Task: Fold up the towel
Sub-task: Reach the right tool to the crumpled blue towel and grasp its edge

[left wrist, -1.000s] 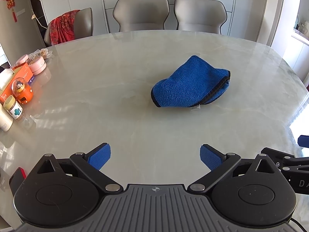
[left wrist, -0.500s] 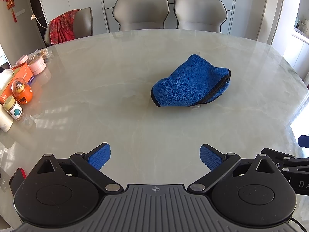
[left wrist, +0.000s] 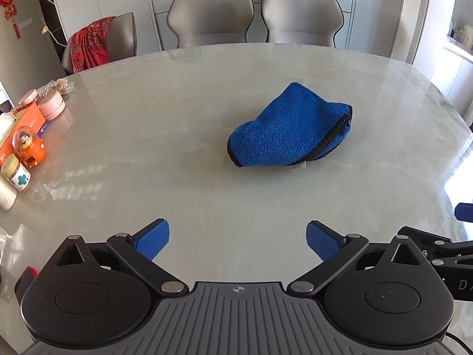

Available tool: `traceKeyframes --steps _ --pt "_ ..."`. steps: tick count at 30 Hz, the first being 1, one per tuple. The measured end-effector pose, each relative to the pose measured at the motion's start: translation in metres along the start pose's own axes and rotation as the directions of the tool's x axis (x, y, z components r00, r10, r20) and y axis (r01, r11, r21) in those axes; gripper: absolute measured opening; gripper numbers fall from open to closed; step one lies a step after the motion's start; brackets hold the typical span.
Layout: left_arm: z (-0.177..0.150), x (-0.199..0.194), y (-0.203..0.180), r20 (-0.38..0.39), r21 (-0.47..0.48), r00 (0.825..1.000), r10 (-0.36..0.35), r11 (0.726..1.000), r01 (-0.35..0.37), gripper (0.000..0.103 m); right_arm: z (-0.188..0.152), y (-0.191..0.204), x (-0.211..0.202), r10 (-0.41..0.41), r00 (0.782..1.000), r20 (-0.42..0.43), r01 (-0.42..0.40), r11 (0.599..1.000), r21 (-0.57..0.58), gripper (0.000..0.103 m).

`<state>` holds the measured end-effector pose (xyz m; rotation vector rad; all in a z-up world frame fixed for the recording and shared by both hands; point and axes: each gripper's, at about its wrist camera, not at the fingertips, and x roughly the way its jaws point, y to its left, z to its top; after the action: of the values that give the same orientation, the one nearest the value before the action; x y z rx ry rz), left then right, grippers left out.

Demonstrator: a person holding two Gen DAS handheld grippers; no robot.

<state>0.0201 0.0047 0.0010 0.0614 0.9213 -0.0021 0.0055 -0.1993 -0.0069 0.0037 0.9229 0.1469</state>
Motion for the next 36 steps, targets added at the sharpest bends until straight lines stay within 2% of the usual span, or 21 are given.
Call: traceKeyframes --steps 4,9,11,13,16,20,24,25,32,36 --pt "0.011 0.003 0.002 0.026 0.008 1.000 -0.003 1.000 0.003 0.101 0.008 -0.009 -0.003 0.047 0.997 0.066 -0.048 0.999 0.012 0.097" --pt "0.023 0.013 0.014 0.060 -0.019 0.996 -0.062 0.998 0.063 0.101 0.026 -0.026 -0.002 0.098 0.982 0.164 -0.103 0.994 0.021 0.096" --pt "0.027 0.020 0.018 0.068 -0.027 0.995 -0.078 0.996 0.080 0.101 0.033 -0.032 0.002 0.138 0.971 0.197 -0.143 0.990 0.014 0.089" --pt "0.031 0.029 0.021 0.071 -0.031 0.994 -0.085 0.996 0.087 0.101 0.040 -0.038 0.009 0.179 0.963 0.203 -0.187 0.982 0.022 0.072" --pt "0.035 0.043 0.021 0.073 -0.013 0.994 -0.076 0.997 0.078 0.101 0.054 -0.046 0.027 0.239 0.952 0.190 -0.252 0.966 0.049 0.062" --pt "0.040 0.059 0.019 0.089 0.036 0.994 -0.058 0.998 0.055 0.099 0.067 -0.052 0.056 0.307 0.934 0.181 -0.324 0.943 0.075 0.055" --pt "0.043 0.075 0.019 0.090 0.064 0.994 -0.060 0.996 0.054 0.094 0.077 -0.050 0.084 0.341 0.927 0.156 -0.355 0.932 0.071 0.028" --pt "0.043 0.079 0.020 0.086 0.058 0.994 -0.063 0.997 0.058 0.094 0.079 -0.049 0.094 0.352 0.925 0.145 -0.365 0.928 0.072 0.025" --pt "0.040 0.091 0.026 0.063 0.022 0.996 -0.061 0.998 0.059 0.094 0.085 -0.049 0.139 0.365 0.927 0.087 -0.375 0.913 0.163 0.025" --pt "0.037 0.094 0.027 0.059 0.015 0.996 -0.063 0.998 0.062 0.094 0.087 -0.051 0.158 0.386 0.919 0.084 -0.394 0.892 0.223 0.025"
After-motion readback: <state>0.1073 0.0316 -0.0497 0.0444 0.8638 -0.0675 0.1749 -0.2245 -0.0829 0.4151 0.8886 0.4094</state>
